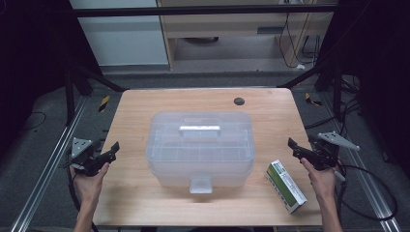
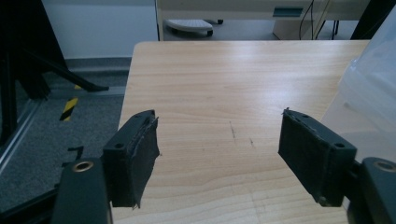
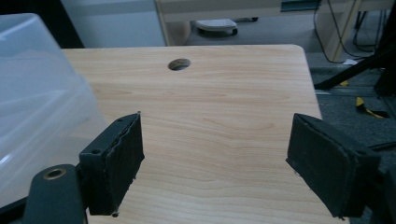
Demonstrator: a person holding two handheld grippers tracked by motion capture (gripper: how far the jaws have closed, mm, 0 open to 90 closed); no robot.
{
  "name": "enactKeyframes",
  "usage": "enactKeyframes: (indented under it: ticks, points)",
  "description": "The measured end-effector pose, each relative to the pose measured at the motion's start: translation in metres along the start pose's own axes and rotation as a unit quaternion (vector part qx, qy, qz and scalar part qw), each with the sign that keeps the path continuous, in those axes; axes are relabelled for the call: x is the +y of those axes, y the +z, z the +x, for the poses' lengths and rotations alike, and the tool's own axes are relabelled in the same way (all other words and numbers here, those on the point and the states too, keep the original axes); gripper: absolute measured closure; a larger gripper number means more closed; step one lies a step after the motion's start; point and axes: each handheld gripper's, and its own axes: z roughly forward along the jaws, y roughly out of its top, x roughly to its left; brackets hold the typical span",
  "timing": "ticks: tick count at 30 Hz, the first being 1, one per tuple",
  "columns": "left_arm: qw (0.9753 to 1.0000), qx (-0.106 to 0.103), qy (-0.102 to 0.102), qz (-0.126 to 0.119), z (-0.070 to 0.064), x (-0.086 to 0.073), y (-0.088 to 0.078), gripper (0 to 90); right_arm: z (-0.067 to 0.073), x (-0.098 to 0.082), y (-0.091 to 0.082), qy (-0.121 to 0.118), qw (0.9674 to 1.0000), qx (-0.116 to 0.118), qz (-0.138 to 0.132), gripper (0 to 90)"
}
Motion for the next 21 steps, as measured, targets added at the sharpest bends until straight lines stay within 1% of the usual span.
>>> enactKeyframes:
  ticks: [2,3,4,5,6,7,8,9,10,11,12,13,14,16,17,18,19,20,21]
  points:
    - [1.0,-0.004,0.004,0.0,-0.002,0.002,-0.001,28.1,0.005,0.002,-0.001,-0.003,0.9999,0.011,0.005,16.3]
    - [1.0,-0.005,0.008,-0.002,-0.004,0.003,-0.002,28.1,0.005,0.002,-0.001,-0.003,0.9999,0.011,0.005,16.3]
    - [0.9999,-0.007,0.012,-0.002,-0.006,0.005,-0.003,30.3,0.011,0.004,-0.001,-0.015,0.9996,0.02,0.012,14.2]
    - [0.9998,-0.014,0.016,-0.004,-0.009,0.008,-0.005,30.7,0.012,0.004,-0.002,-0.02,0.9994,0.024,0.016,12.8]
    - [0.9998,-0.014,0.016,-0.004,-0.009,0.008,-0.005,31.5,0.012,0.004,-0.002,-0.02,0.9994,0.024,0.016,12.8]
    - [0.9996,-0.017,0.022,-0.005,-0.011,0.009,-0.006,31.5,0.015,0.005,-0.002,-0.021,0.9991,0.031,0.019,11.4]
    - [0.9991,-0.024,0.032,-0.009,-0.014,0.013,-0.009,33.3,0.019,0.007,-0.003,-0.03,0.9982,0.043,0.029,9.7]
    - [0.9991,-0.024,0.032,-0.009,-0.014,0.013,-0.009,34.3,0.019,0.008,-0.004,-0.035,0.9977,0.05,0.03,8.1]
    - [0.9988,-0.03,0.038,-0.012,-0.016,0.014,-0.009,34.3,0.019,0.008,-0.004,-0.035,0.9977,0.05,0.03,8.1]
    - [0.9982,-0.037,0.044,-0.013,-0.018,0.016,-0.01,35.1,0.021,0.009,-0.005,-0.042,0.9969,0.057,0.033,6.9]
    - [0.9975,-0.044,0.053,-0.016,-0.021,0.019,-0.012,35.1,0.022,0.01,-0.006,-0.047,0.9965,0.06,0.035,6.4]
    - [0.9963,-0.061,0.058,-0.02,-0.025,0.022,-0.014,38.1,0.025,0.012,-0.01,-0.055,0.9962,0.06,0.029,6.2]
    - [0.9952,-0.068,0.067,-0.022,-0.027,0.024,-0.015,38.2,0.026,0.013,-0.012,-0.057,0.9961,0.062,0.026,6.5]
    - [0.9935,-0.07,0.086,-0.026,-0.033,0.027,-0.017,38.0,0.028,0.015,-0.015,-0.066,0.9961,0.056,0.018,9.2]
    - [0.9935,-0.07,0.086,-0.026,-0.033,0.027,-0.017,37.1,0.028,0.016,-0.016,-0.067,0.996,0.058,0.012,9.6]
    - [0.9931,-0.069,0.091,-0.024,-0.035,0.029,-0.018,35.8,0.029,0.017,-0.017,-0.068,0.9958,0.061,0.009,10.6]
    - [0.9934,-0.073,0.087,-0.017,-0.038,0.032,-0.019,34.4,0.029,0.018,-0.018,-0.069,0.9955,0.065,0.006,11.6]
    - [0.9935,-0.082,0.079,-0.009,-0.039,0.034,-0.019,31.8,0.03,0.018,-0.019,-0.07,0.9953,0.068,0.005,11.9]
    - [0.9925,-0.094,0.078,-0.004,-0.042,0.038,-0.02,29.8,0.03,0.019,-0.019,-0.072,0.995,0.07,0.005,13.0]
